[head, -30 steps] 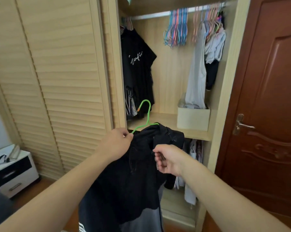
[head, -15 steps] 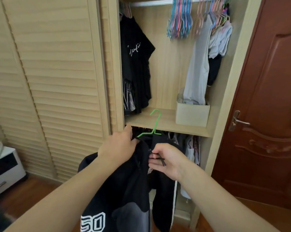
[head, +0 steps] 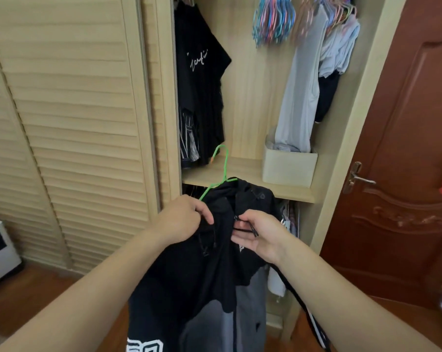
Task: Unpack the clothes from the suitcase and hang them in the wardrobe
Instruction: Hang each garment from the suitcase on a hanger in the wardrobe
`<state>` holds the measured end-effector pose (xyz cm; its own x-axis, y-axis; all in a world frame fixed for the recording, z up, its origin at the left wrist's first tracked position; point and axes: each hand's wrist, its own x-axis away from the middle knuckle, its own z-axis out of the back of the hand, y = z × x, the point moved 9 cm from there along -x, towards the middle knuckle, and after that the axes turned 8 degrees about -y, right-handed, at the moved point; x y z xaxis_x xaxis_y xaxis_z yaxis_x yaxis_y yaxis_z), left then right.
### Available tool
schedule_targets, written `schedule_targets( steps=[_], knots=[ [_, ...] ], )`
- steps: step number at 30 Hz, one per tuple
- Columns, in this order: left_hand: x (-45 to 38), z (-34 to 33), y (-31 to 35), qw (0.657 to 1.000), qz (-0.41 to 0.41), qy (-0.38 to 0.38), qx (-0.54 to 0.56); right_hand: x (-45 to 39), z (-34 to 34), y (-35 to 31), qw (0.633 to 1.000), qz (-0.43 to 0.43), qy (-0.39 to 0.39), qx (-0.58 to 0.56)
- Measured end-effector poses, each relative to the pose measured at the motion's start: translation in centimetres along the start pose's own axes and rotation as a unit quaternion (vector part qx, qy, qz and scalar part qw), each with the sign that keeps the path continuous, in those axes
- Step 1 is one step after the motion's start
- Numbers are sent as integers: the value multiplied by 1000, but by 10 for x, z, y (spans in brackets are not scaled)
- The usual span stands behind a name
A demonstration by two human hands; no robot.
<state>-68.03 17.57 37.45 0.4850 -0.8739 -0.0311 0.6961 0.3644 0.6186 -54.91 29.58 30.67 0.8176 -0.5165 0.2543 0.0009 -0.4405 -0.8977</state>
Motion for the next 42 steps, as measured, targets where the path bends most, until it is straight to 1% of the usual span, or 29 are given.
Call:
schedule_targets(
  steps=[2, 3, 4, 7, 10, 11, 13, 14, 15, 17, 19, 20, 22, 23, 24, 26, 27, 28, 30, 32, 33, 34, 37, 39, 41, 42],
  knots=[
    [-3, 3, 8, 987, 5, 75, -141, -11, -2, -9, 1000, 1, -4, -15],
    [-4, 3, 15, 976, -4, 107, -190, -18, -5, -14, 1000, 2, -10, -24],
    [-8, -1, 18, 969, -6, 120, -217, -25, -9, -19, 999, 4, -15, -32],
    [-31, -8, 17, 961, 13, 122, -248, -48, -23, -37, 999, 11, -46, -24],
    [-63, 5, 11, 952, 45, 148, -264, -74, -35, -53, 995, 4, -99, 12],
    [-73, 7, 13, 950, 41, 159, -267, -84, -32, -57, 994, 0, -93, 50],
    [-94, 9, 21, 944, 29, 184, -273, -104, -11, -68, 991, -3, -34, 130],
    [-105, 9, 26, 941, 26, 196, -276, -113, 0, -73, 990, -13, -17, 139],
    [-118, 8, 32, 936, 28, 205, -286, -121, 8, -75, 992, -38, -22, 115],
    [-141, -2, 43, 917, 35, 216, -333, -136, 19, -82, 994, -92, -49, 16],
    [-162, -20, 58, 895, 23, 208, -394, -152, 31, -98, 990, -113, -52, -69],
    [-169, -26, 65, 890, 15, 201, -409, -162, 38, -106, 987, -116, -47, -97],
    [-182, -32, 73, 891, -2, 202, -406, -179, 51, -117, 983, -106, -42, -141],
    [-188, -31, 71, 899, -6, 206, -387, -185, 56, -120, 982, -98, -41, -154],
    [-193, -23, 62, 918, 5, 207, -339, -190, 61, -123, 983, -87, -43, -153],
    [-201, -3, 33, 975, 46, 156, -154, -194, 65, -121, 991, -70, -56, -95],
    [-202, 9, 15, 988, 67, 129, -49, -194, 63, -116, 994, -69, -70, -43],
    [-198, 21, 2, 989, 86, 112, 30, -192, 58, -110, 994, -72, -84, 10],
    [-183, 41, -25, 977, 125, 98, 139, -190, 48, -100, 988, -68, -101, 92],
    [-165, 51, -37, 963, 138, 76, 220, -190, 37, -95, 986, -52, -103, 121],
    [-158, 55, -38, 962, 135, 72, 226, -190, 29, -94, 986, -40, -103, 125],
    [-153, 60, -40, 966, 133, 79, 207, -189, 20, -94, 986, -24, -101, 132],
    [-139, 73, -45, 975, 149, 126, 101, -183, -10, -94, 984, 31, -107, 138],
    [-131, 75, -43, 977, 146, 148, 50, -176, -34, -84, 988, 19, -137, 75],
    [-121, 70, -39, 979, 145, 139, -19, -169, -58, -72, 987, -5, -160, 13],
    [-115, 67, -40, 979, 148, 130, -51, -165, -68, -67, 986, -8, -165, 0]
  ],
)
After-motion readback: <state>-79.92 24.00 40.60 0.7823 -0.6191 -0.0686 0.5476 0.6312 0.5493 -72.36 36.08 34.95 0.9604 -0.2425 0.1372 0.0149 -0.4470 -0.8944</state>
